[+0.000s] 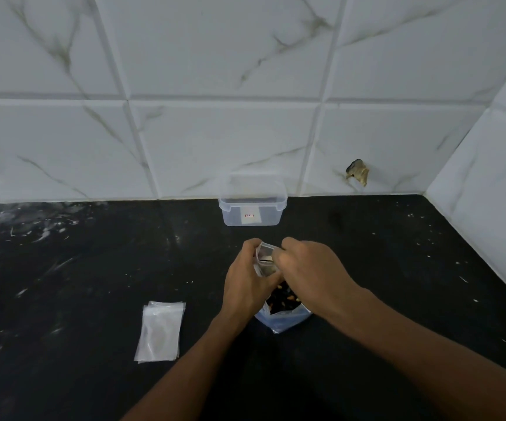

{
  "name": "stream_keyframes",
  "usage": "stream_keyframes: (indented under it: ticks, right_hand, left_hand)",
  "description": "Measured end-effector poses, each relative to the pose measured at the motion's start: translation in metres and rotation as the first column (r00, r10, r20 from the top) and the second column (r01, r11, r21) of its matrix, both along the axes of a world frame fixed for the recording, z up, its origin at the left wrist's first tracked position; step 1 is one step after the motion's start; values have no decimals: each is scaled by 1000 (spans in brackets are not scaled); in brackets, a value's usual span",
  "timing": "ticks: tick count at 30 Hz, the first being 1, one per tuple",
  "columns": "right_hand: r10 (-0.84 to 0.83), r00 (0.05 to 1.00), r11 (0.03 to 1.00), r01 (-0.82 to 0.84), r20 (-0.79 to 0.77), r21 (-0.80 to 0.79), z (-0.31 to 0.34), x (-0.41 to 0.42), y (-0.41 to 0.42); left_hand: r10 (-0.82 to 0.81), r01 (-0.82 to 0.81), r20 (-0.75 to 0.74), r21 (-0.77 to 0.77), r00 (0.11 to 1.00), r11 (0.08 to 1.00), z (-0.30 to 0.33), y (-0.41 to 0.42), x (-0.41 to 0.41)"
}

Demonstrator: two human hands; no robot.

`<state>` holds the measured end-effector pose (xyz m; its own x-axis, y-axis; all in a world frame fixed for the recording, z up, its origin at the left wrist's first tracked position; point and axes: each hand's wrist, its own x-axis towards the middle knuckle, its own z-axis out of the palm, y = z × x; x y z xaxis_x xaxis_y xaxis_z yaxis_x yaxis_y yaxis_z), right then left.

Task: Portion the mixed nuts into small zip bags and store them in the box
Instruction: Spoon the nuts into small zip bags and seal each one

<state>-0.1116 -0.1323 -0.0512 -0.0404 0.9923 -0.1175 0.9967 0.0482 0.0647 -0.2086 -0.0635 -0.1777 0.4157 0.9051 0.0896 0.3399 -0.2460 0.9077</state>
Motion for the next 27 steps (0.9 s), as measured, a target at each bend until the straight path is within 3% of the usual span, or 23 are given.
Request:
stream_keyframes:
  ticks: [7,14,19,23,27]
  right_hand:
    - [-28,998,988,35,-51,150,-4,13,-3]
    - [-29,993,978,51,-110,200,-7,19,1]
    - [-137,921,934,242,-364,262,8,37,-2]
    - [-289,812,887,427,-507,177,-4,67,-2]
    - [-399,817,888,457,-416,46,-56,81,-5]
  left_hand:
    - [-62,63,66,-23,996,998,5,-1,2]
    - [-16,17,83,-19,996,1000,2,1,2]
    - [6,-1,136,-32,991,999,1,5,-10]
    - [19,-10,146,-58,989,998,-7,7,-25]
    - [-9,22,137,-94,991,995,-12,3,-30]
